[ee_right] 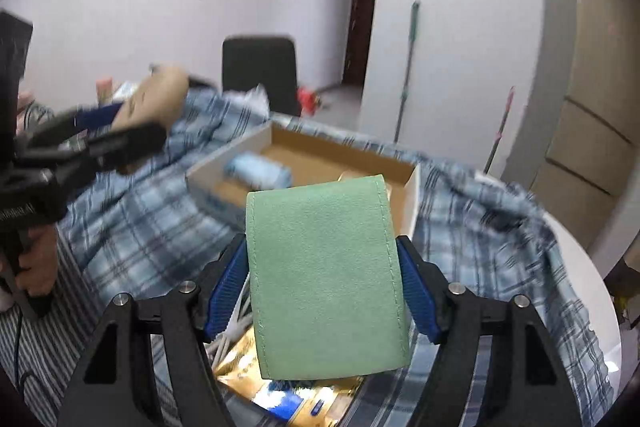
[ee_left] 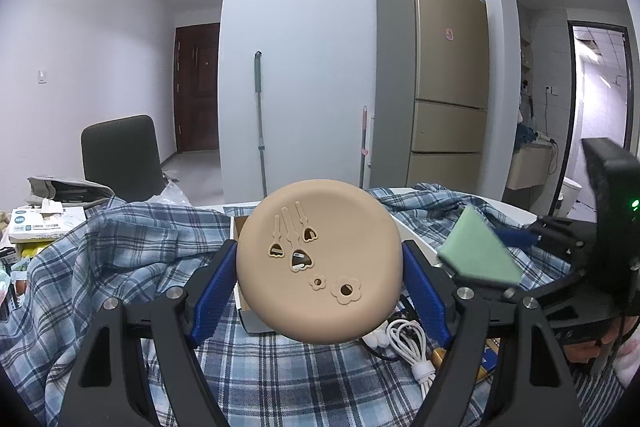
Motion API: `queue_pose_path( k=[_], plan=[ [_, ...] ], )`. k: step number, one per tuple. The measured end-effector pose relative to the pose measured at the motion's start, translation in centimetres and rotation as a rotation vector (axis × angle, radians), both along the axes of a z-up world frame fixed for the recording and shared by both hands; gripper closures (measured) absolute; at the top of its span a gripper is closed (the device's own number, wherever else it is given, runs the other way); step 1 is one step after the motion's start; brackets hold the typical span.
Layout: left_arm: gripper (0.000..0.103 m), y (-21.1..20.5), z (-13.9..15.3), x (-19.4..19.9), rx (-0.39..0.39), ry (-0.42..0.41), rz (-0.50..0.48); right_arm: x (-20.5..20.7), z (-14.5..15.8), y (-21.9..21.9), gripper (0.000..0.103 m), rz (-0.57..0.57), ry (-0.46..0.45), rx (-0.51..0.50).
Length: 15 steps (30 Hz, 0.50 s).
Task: Organize soft objects
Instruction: 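Lower the coaster into the box with the left gripper while the right places the cloth there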
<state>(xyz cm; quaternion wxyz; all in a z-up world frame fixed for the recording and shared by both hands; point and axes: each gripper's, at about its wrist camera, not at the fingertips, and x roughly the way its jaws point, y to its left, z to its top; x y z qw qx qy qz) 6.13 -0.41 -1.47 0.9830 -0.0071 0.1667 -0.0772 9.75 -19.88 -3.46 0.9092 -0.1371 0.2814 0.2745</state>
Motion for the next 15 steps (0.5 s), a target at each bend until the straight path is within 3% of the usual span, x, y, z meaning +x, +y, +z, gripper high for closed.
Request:
queue_pose_path(
  k=[7,10,15],
  plan=[
    [0.022,0.2,1.3,-0.4,0.003,-0.019,0.048,-0.5,1.9,-0.6,0.032,-0.072,-0.117,0.072],
    [0.022,0.6,3.0,0.2,-0.014,-0.017,0.063,-0.3,3.1,0.0,0.032,-0.111,-0.148,0.055],
    [0.022,1.2,7.3,1.6,-0.005,-0.101,0.106,1.5,7.1,0.2,0.032,-0.143,-0.099,0.157]
  ],
)
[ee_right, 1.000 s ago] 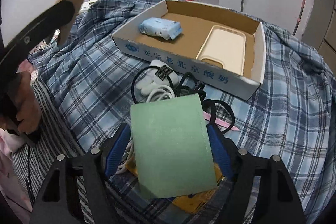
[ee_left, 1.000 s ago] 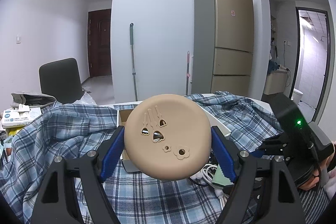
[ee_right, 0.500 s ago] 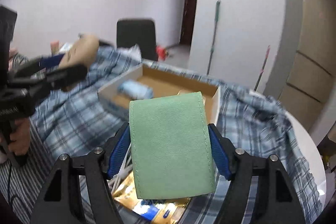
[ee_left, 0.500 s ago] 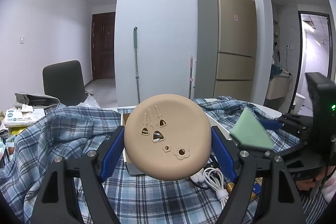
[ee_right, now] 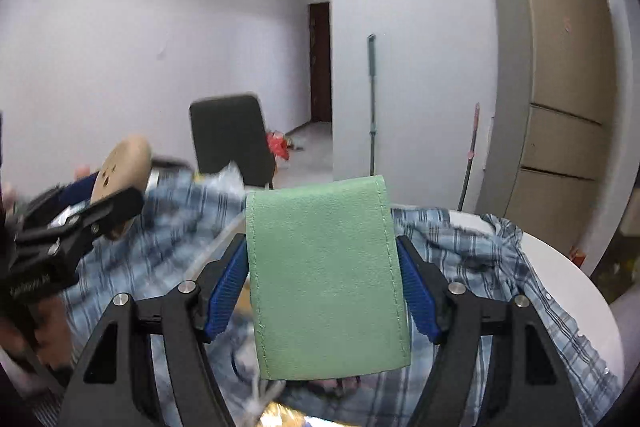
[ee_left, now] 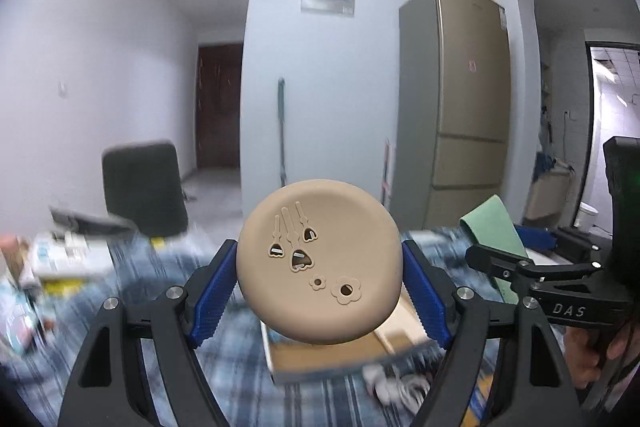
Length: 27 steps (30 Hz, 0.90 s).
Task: Organize soft objects
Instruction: 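Lower the coaster into the box with the left gripper while the right places the cloth there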
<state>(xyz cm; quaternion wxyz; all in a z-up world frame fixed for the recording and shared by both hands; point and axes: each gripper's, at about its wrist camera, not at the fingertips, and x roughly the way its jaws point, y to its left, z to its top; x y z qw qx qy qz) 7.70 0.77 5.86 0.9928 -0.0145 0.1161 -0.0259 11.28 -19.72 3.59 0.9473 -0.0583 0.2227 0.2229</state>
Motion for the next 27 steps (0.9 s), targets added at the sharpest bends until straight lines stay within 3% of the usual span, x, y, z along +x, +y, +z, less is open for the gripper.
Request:
queue_pose_path(
  k=[3,6,11,14,21,27],
  plan=[
    [0.022,-0.3,2.4,1.4,0.024,-0.027,0.015,1.6,2.1,0.4,0.032,-0.037,-0.022,0.056],
    [0.022,-0.7,3.9,3.2,0.049,0.011,0.042,3.5,3.6,1.4,0.032,-0.066,-0.076,0.081],
    [0.022,0.1,3.4,5.6,-0.029,0.090,0.067,6.0,4.1,1.6,0.032,-0.130,-0.070,0.151],
    [0.022,0.1,1.7,7.6,-0.025,0.165,0.066,6.6,2.7,1.5,0.032,-0.137,-0.045,0.140],
    [0.022,0.0,-3.3,11.8,0.000,0.396,0.046,9.6,-2.2,1.3,0.032,-0.135,0.148,0.085],
    [0.022,0.2,-6.3,13.3,0.011,0.498,0.037,11.5,-5.9,1.1,0.032,-0.138,0.270,0.038]
  ],
)
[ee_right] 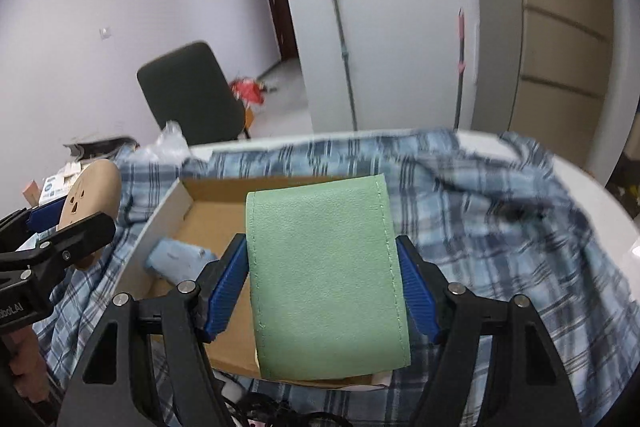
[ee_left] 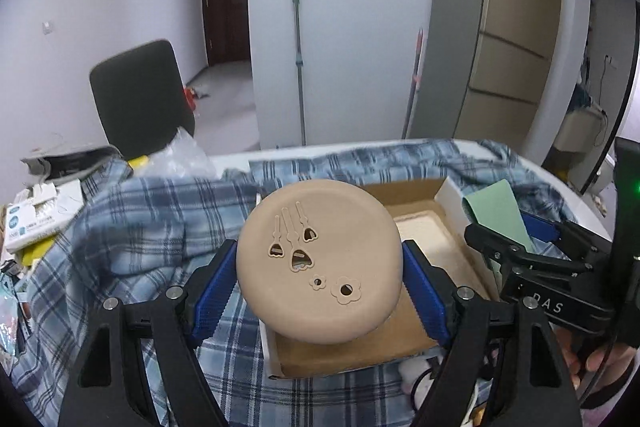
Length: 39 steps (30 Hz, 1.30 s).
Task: Organize soft objects
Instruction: 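Lower the coaster into the box with the left gripper while the right places the cloth there, then move the open right gripper toward the gold card box beside the cables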
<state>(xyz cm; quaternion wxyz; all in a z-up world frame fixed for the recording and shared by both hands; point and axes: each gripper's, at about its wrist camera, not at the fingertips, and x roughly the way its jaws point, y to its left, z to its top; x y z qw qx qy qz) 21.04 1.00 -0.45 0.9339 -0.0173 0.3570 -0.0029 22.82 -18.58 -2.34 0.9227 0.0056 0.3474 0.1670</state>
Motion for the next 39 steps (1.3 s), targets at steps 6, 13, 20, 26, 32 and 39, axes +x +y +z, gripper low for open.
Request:
queue_pose_path(
  k=[6,13,20,26,32,39],
  plan=[
    [0.020,-0.8,-1.2,0.2,0.026,0.013,-0.027,0.9,-2.4,0.2,0.032,0.003,0.087,-0.005],
    [0.017,-1.1,-0.8,-0.4,0.040,-0.047,-0.024,1.1,-2.6,0.4,0.017,0.010,0.086,-0.020],
    [0.016,-0.8,1.0,-1.4,0.021,-0.123,-0.007,0.8,-1.5,0.1,0.017,-0.004,0.062,-0.008],
    [0.016,-1.0,4.1,-3.9,-0.002,-0.192,-0.019,-0.8,2.2,-0.4,0.017,0.004,0.006,-0.004],
    [0.016,-1.4,5.6,-8.0,-0.017,-0.241,-0.037,-4.2,5.2,-1.1,0.017,0.041,-0.067,-0.007],
    [0.016,-2.4,4.0,-12.8,-0.026,-0.213,-0.071,-9.5,4.3,-2.8,0.017,0.084,-0.091,-0.040]
  ],
)
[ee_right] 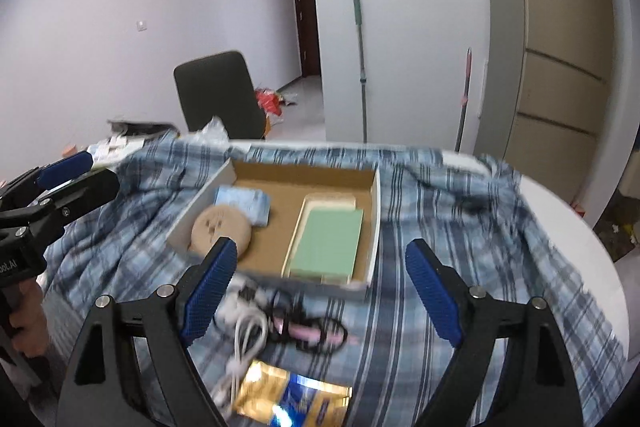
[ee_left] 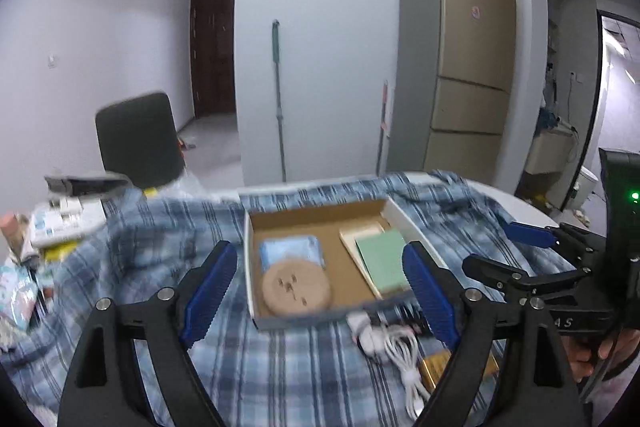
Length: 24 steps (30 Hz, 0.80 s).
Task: Organize soft objects
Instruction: 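Move the open right gripper toward the gold card box beside the cables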
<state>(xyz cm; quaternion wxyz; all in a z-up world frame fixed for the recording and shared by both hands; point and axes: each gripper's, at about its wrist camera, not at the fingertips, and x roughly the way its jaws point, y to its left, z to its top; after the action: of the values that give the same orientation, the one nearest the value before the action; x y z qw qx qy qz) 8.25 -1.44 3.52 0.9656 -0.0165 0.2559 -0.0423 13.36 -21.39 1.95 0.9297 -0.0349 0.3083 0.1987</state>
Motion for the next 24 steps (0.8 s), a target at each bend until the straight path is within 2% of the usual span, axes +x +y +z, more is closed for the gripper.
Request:
queue_pose_path(
  k=[2,6,9,11,13,18,24],
  plan=[
    [0.016,0.0,-0.8,-0.9,-0.028,0.019,-0.013,-0.9,-0.9,-0.5,0.017,0.011,0.027,0.000],
    [0.016,-0.9,-2.3,-2.2,0.040,0.038,-0.016,-2.2,-3.0,-0.9,0.017,-0.019,0.063,-0.091],
    [0.016,-1.0,-3.5,-2.6,0.018,0.078,-0.030,-2.9,-4.5,-1.4,0.018,0.011,0.122,-0.098],
    [0.016,-1.0,-4.4,-2.5,0.008,0.094,-0.032,-3.2,-5.2,-1.8,0.032,0.015,0.152,-0.098],
    [0.016,-1.3,-5.4,-2.2,0.008,0.111,-0.039,-3.0,-5.8,-2.2,0.069,0.023,0.193,-0.085],
    [0.017,-1.6,-7.0,-1.9,0.022,0.132,-0.050,-1.5,-7.7,-2.4,0.076,0.023,0.314,-0.084],
    [0.019,-1.2,-7.7,-1.6,0.006,0.148,-0.055,-1.1,-8.9,-2.1,0.077,0.003,0.361,-0.142]
  ],
)
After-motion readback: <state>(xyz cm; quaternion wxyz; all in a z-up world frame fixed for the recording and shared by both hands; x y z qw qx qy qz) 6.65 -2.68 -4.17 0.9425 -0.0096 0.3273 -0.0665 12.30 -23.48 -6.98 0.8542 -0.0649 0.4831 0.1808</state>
